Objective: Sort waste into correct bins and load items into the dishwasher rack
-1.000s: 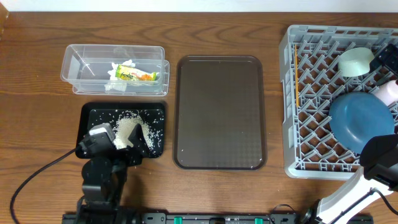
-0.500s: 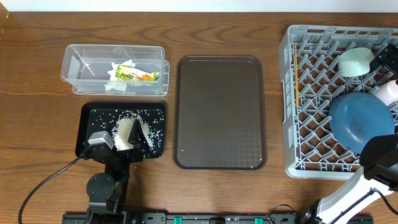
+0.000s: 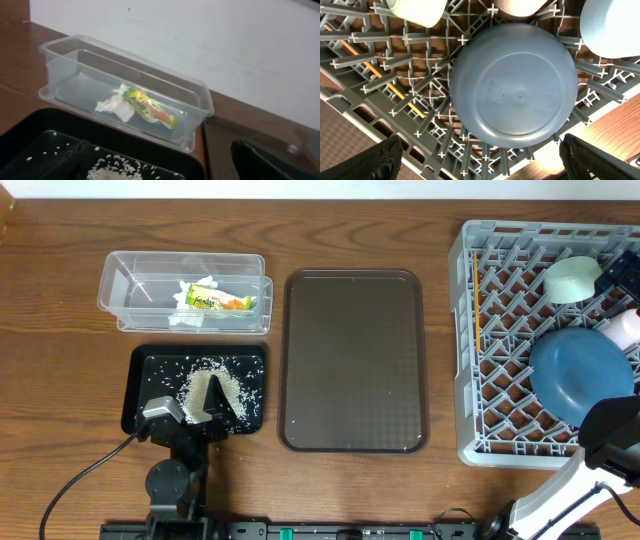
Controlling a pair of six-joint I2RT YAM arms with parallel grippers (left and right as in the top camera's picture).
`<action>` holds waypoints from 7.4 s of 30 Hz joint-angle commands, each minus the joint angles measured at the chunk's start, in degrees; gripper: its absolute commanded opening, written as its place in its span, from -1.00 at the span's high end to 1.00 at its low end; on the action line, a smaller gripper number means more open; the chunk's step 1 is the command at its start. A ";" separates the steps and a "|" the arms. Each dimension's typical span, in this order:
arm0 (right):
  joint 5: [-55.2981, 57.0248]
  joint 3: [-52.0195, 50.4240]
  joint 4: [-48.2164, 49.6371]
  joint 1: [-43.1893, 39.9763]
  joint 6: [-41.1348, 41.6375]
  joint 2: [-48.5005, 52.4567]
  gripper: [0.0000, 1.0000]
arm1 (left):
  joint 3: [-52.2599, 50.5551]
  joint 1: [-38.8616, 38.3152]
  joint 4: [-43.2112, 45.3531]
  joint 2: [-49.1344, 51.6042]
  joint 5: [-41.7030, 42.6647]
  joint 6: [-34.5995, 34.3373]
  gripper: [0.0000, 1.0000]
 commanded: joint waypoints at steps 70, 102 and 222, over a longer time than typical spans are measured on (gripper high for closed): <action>4.09 0.02 2.47 16.00 0.81 -37.42 -0.99 | -0.33 2.75 -3.63 -0.39 -1.03 2.75 -0.82; 4.44 -89.99 60.33 28.17 -2.32 -99.41 -0.98 | -0.33 2.75 -3.63 -0.39 -1.03 2.75 -0.82; 0.85 -130.75 92.11 28.09 -25.20 -115.78 -0.98 | -0.33 2.75 -3.63 -0.39 -1.03 2.75 -0.83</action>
